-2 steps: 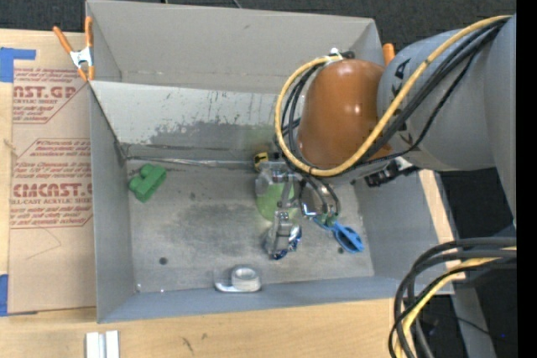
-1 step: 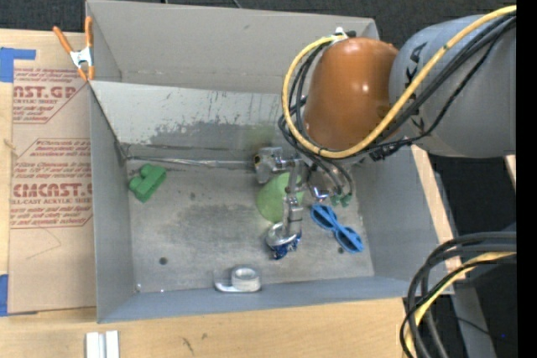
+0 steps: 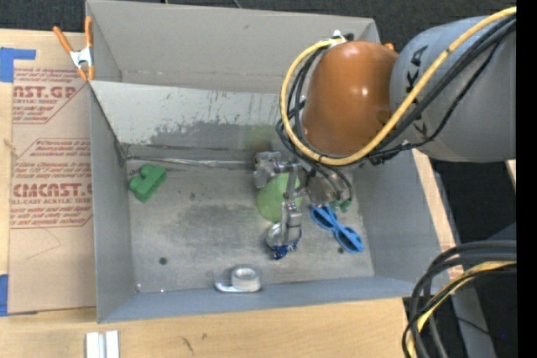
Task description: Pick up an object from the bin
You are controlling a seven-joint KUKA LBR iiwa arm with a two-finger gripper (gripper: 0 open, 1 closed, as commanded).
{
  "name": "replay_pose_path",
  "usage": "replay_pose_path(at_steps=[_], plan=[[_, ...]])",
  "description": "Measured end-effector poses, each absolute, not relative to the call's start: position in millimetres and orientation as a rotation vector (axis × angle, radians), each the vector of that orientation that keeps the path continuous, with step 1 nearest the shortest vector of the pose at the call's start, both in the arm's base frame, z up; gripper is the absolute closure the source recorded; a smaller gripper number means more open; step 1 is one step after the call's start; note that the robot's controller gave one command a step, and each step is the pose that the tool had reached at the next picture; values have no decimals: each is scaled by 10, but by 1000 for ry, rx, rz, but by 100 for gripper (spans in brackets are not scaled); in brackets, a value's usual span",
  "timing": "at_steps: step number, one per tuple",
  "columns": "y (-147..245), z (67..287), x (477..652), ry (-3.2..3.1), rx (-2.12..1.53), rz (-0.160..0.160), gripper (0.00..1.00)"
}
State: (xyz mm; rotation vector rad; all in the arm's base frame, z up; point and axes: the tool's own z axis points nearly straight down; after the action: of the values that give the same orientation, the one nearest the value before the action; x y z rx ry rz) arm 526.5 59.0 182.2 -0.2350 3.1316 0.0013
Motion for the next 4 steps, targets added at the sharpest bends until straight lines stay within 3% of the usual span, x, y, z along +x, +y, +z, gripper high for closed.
replay_pose_path(at_steps=[1,2,3,4], plan=[[614,838,4869,3096,-558,2,0],[477,1647,5273,3078,-567,-2,0],[467,1540,4798,3035,-820,1,0],[465,1418,4960,2779,-1463,2,0]])
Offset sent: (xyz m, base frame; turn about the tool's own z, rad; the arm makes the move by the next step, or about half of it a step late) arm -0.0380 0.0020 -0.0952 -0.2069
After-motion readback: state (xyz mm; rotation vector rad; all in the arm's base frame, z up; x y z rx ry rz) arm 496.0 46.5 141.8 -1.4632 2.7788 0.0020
